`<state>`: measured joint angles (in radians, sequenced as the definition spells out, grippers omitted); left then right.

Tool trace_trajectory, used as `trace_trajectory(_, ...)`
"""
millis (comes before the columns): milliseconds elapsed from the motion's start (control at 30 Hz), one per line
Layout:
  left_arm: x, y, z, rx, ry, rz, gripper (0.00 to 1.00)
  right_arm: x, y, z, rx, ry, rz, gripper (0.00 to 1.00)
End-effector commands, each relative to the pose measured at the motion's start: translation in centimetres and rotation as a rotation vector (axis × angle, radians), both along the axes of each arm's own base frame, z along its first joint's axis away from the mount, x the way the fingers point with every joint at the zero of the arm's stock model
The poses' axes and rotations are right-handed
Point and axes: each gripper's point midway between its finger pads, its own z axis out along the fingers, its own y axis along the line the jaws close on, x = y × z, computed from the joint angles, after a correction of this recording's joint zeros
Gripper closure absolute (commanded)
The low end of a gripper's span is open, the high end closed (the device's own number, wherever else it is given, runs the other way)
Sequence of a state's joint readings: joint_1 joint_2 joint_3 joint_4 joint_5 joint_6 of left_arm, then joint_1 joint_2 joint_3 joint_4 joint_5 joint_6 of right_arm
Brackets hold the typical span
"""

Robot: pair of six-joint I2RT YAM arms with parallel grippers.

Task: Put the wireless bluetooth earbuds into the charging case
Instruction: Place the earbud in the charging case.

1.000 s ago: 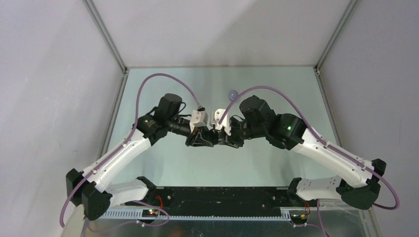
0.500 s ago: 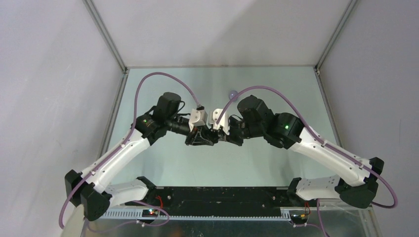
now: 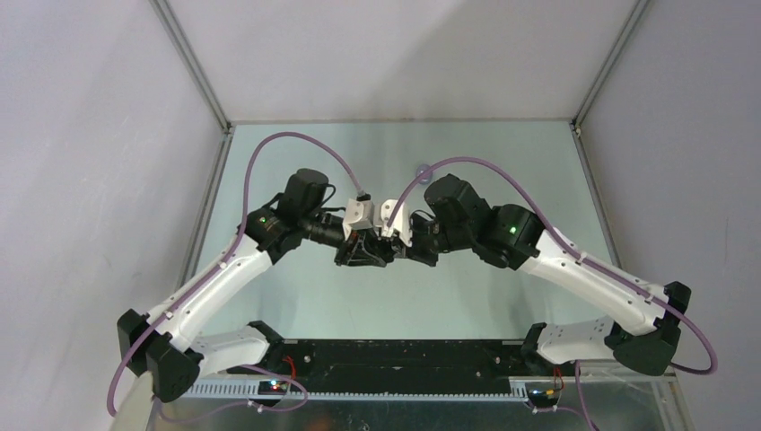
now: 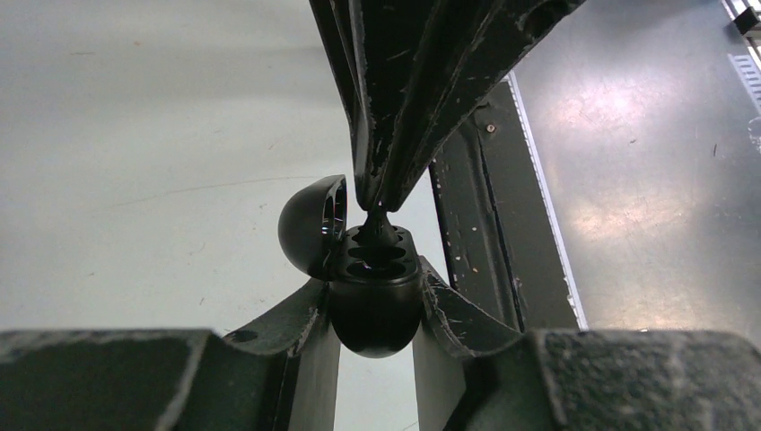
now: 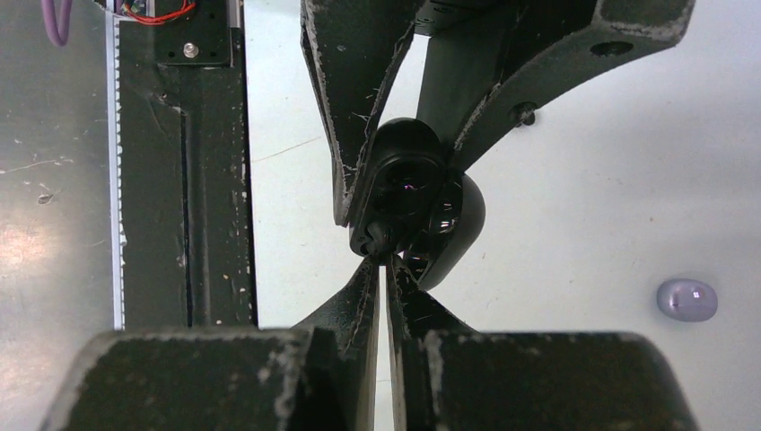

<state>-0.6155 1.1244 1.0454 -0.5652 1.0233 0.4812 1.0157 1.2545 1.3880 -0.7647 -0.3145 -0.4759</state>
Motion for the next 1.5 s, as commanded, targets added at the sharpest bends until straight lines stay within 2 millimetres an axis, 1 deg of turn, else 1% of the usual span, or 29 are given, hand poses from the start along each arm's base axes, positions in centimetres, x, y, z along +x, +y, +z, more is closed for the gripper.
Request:
trace_trajectory(0,-0.2,-0.3,3.0,-0.08,-0.092,-0.033,0.93,-0.7,1.4,1.2,0.036,-0.004,0.049,0.91)
trace_trajectory(200,0.0,-0.2,2.7,-0.078,-0.098,-0.023,0.93,-2.1,0.9,3.2,0.079,0.017,0.096,0.91)
trace_trajectory(233,0.1,-0.2,2.7,-0.078,-0.099,-0.022,0.93,-2.3,0.8,3.2,0.078,0.022,0.101,0.91)
trace_trajectory(433,0.1,-0.1,2.8,-0.078,-0.101,-0.018,0.93,-1.5,0.3,3.4,0.066,-0.018,0.068,0.9)
trace_trajectory(500,0.2,0.0,2.7,-0.074,-0.105,-0.014,0.93,-1.4,-0.1,3.8,0.068,-0.038,0.061,0.89)
trace_trajectory(567,0.4,0.1,2.8,-0.073,-0.115,-0.007,0.93,-1.4,-0.6,4.6,0.078,-0.052,0.06,0.88)
trace_trajectory(633,0.5,0.2,2.9,-0.073,-0.118,0.0,0.93,-1.6,-1.1,6.7,0.113,-0.065,0.066,0.87)
trace_trajectory(667,0.5,0.3,2.9,-0.074,-0.122,0.002,0.93,-1.8,-1.4,7.0,0.117,-0.053,0.075,0.87)
trace_trajectory(700,0.6,0.3,2.9,-0.073,-0.124,0.005,0.93,-1.9,-1.6,8.0,0.139,-0.058,0.079,0.85)
trace_trajectory(767,0.9,0.5,3.0,-0.07,-0.136,0.015,0.93,-1.9,-2.0,9.1,0.167,-0.047,0.084,0.83)
trace_trajectory(867,1.7,1.1,3.1,-0.062,-0.16,0.047,0.95,-1.1,-2.6,10.2,0.206,-0.032,0.073,0.78)
trace_trajectory(900,1.9,1.4,3.2,-0.063,-0.174,0.056,0.95,-0.7,-2.6,10.4,0.216,-0.031,0.062,0.74)
trace_trajectory(933,2.6,1.8,3.3,-0.057,-0.185,0.086,0.96,0.7,-2.8,10.8,0.241,-0.033,0.022,0.68)
trace_trajectory(967,2.8,2.2,3.5,-0.058,-0.203,0.102,0.96,1.4,-2.8,10.7,0.247,-0.029,-0.002,0.65)
trace_trajectory(1000,3.4,2.7,3.6,-0.053,-0.216,0.13,0.96,3.3,-2.9,10.9,0.271,-0.03,-0.052,0.59)
trace_trajectory(1033,3.5,3.2,4.0,-0.054,-0.24,0.142,0.97,4.3,-3.0,10.6,0.274,-0.023,-0.08,0.57)
trace_trajectory(1067,4.1,3.8,4.1,-0.046,-0.252,0.174,0.97,6.4,-3.0,10.4,0.287,-0.022,-0.133,0.54)
trace_trajectory(1100,4.2,4.3,4.4,-0.043,-0.276,0.193,0.97,7.6,-3.0,10.0,0.285,-0.019,-0.165,0.53)
trace_trajectory(1133,4.6,4.9,4.6,-0.039,-0.288,0.219,0.98,9.9,-2.9,9.2,0.286,-0.009,-0.215,0.52)
trace_trajectory(1167,4.5,5.4,5.0,-0.038,-0.308,0.234,0.99,11.3,-2.9,8.6,0.279,-0.004,-0.249,0.52)
trace_trajectory(1200,4.8,5.9,5.2,-0.035,-0.319,0.257,0.99,13.4,-2.5,7.3,0.267,0.02,-0.285,0.51)
trace_trajectory(1233,4.7,6.4,5.3,-0.028,-0.331,0.271,1.0,14.4,-2.2,6.9,0.264,0.026,-0.295,0.51)
trace_trajectory(1267,4.9,6.8,5.4,-0.023,-0.338,0.286,1.0,16.0,-1.5,4.6,0.227,0.072,-0.316,0.5)
trace_trajectory(1300,4.9,7.1,5.4,-0.016,-0.347,0.297,1.0,17.0,-1.0,4.1,0.22,0.085,-0.327,0.49)
trace_trajectory(1333,4.9,7.3,5.4,-0.012,-0.348,0.304,1.0,18.3,0.0,1.3,0.179,0.155,-0.345,0.49)
trace_trajectory(1367,4.8,7.4,5.3,-0.009,-0.35,0.309,1.0,18.7,0.7,1.1,0.182,0.194,-0.342,0.48)
trace_trajectory(1400,4.8,7.5,4.8,-0.003,-0.341,0.31,1.0,19.9,2.0,-1.0,0.154,0.242,-0.344,0.48)
trace_trajectory(1433,4.8,7.4,4.9,-0.013,-0.349,0.312,0.99,19.8,2.9,-2.0,0.143,0.299,-0.344,0.47)
trace_trajectory(1467,4.7,7.4,4.4,-0.014,-0.343,0.314,0.98,20.7,4.1,-4.2,0.119,0.35,-0.344,0.47)
